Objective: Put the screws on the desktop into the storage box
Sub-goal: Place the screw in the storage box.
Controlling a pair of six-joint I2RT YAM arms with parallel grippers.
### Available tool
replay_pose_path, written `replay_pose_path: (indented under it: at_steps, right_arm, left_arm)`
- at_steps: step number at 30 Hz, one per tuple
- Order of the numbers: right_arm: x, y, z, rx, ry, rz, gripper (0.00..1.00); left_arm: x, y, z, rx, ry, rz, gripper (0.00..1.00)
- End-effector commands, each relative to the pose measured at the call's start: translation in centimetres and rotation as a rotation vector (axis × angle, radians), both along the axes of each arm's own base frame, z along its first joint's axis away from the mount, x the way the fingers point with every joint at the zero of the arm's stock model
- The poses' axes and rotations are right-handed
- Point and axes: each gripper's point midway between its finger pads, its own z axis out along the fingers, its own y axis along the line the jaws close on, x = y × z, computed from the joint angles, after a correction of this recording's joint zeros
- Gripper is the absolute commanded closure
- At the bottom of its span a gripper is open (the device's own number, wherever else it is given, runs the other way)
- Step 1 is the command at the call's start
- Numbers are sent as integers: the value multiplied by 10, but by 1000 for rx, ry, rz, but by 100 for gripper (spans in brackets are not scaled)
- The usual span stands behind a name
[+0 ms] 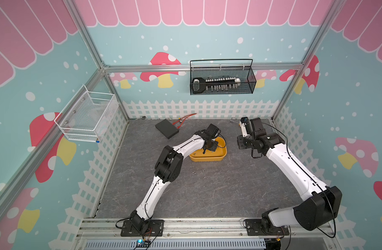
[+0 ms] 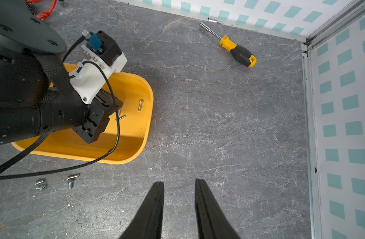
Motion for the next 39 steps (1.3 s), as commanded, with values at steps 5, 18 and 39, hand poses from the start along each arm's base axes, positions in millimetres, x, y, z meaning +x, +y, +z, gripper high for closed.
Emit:
replay_pose_path:
  at_steps: [5,18,39]
  right_arm:
    - [-4,-7,4,1,-14,-20,67]
    - [-3,-8,5,3,-18,-22,67]
    - [-4,-8,3,9,-11,-22,66]
  left_arm:
    - [5,1,-3,4,6,-15,87]
    - [8,2,-1,3,-1,-13,85]
    - [9,8,-6,14,9,-8,79]
